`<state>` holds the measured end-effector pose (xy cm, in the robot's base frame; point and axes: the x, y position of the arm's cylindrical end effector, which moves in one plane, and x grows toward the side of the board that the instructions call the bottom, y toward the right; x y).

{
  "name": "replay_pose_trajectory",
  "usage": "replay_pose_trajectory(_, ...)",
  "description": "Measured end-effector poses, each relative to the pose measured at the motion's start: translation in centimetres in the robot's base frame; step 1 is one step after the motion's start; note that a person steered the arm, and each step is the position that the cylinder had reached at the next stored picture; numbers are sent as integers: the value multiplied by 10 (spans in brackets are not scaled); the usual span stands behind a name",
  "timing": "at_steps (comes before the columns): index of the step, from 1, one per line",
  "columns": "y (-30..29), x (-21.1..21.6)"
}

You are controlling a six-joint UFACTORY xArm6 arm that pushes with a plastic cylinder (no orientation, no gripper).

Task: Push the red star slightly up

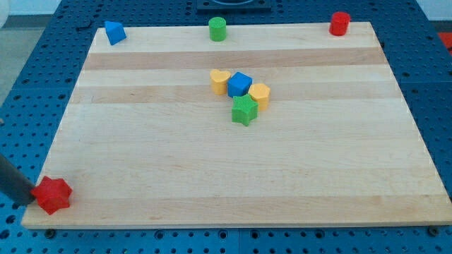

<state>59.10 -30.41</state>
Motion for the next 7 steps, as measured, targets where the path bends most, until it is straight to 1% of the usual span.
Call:
replay_pose_trajectory(1,1,26)
replay_pose_trajectory(2,24,26)
replay_pose_trajectory(4,86,14)
replay_pose_trajectory(5,102,1)
replay_pose_trajectory(6,101,8)
replay_pose_trajectory(7,85,23)
